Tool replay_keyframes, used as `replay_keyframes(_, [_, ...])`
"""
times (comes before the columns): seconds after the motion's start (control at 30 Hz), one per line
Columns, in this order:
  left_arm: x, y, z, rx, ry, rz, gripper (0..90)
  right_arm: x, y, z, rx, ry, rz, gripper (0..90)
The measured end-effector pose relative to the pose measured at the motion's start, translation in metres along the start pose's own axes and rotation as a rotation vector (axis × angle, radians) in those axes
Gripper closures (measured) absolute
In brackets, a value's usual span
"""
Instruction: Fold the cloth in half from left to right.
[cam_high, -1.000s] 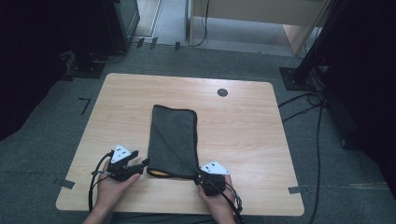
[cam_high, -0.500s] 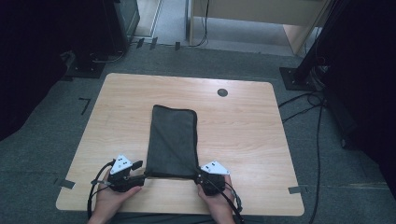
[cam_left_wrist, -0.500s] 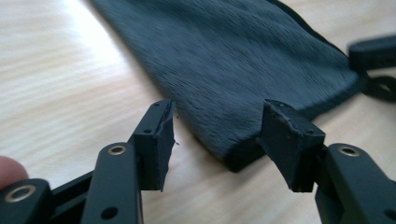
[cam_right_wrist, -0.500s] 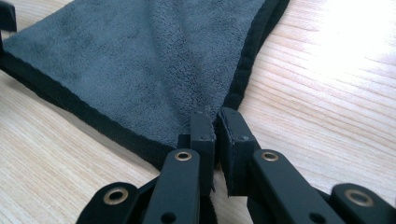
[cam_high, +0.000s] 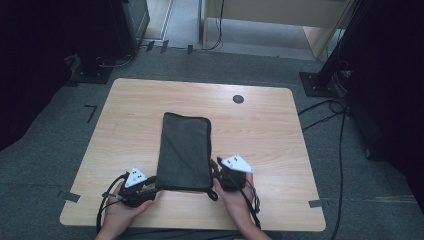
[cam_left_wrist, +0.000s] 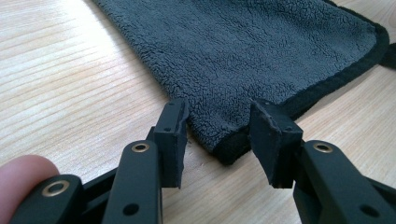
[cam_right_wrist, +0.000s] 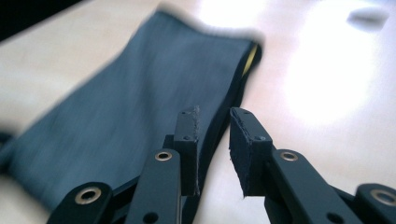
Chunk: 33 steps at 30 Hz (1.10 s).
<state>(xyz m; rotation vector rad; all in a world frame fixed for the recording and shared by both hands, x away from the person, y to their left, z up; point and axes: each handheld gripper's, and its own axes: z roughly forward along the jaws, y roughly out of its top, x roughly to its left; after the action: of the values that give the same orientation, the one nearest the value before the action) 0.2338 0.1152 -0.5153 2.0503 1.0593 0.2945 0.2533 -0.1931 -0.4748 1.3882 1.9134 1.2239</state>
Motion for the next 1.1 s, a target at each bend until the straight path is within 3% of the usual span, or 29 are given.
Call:
replay_keyframes(0.07, [0.001, 0.0, 0.0, 0.0, -0.004, -0.004, 57.2, -0.008, 0.018, 0.019, -0.009, -0.037, -0.032, 73.5])
replay_keyframes(0.13, [0.001, 0.0, 0.0, -0.001, -0.005, -0.004, 57.2, -0.017, 0.032, 0.047, 0.012, -0.031, -0.051, 73.4])
replay_keyframes(0.23, [0.0, 0.0, 0.001, -0.002, -0.002, 0.0, 57.2, -0.032, 0.047, 0.093, 0.083, -0.022, -0.012, 75.2])
replay_keyframes(0.37, [0.0, -0.001, 0.0, -0.005, -0.002, -0.001, 57.2, -0.047, 0.061, 0.13, 0.083, -0.056, 0.039, 76.2])
replay_keyframes(0.53, [-0.001, -0.001, 0.0, -0.007, 0.004, 0.007, 57.3, -0.06, 0.073, 0.164, 0.137, -0.077, 0.084, 74.8])
replay_keyframes(0.6, [0.0, -0.002, 0.0, -0.007, 0.001, 0.004, 57.3, -0.062, 0.073, 0.174, 0.175, -0.064, 0.091, 74.5])
replay_keyframes(0.73, [0.0, -0.002, 0.0, -0.008, -0.002, 0.004, 57.5, -0.059, 0.07, 0.185, 0.224, -0.064, 0.048, 78.2])
replay_keyframes(0.83, [0.0, -0.002, 0.0, -0.008, -0.001, 0.006, 57.6, -0.058, 0.071, 0.187, 0.229, -0.079, 0.027, 86.1])
replay_keyframes(1.03, [-0.001, -0.002, 0.001, -0.011, 0.001, 0.005, 57.9, -0.064, 0.076, 0.183, 0.194, -0.15, 0.021, 87.3])
replay_keyframes(1.1, [0.0, -0.002, 0.001, -0.012, 0.0, 0.003, 57.9, -0.063, 0.071, 0.187, 0.229, -0.158, -0.012, 86.8])
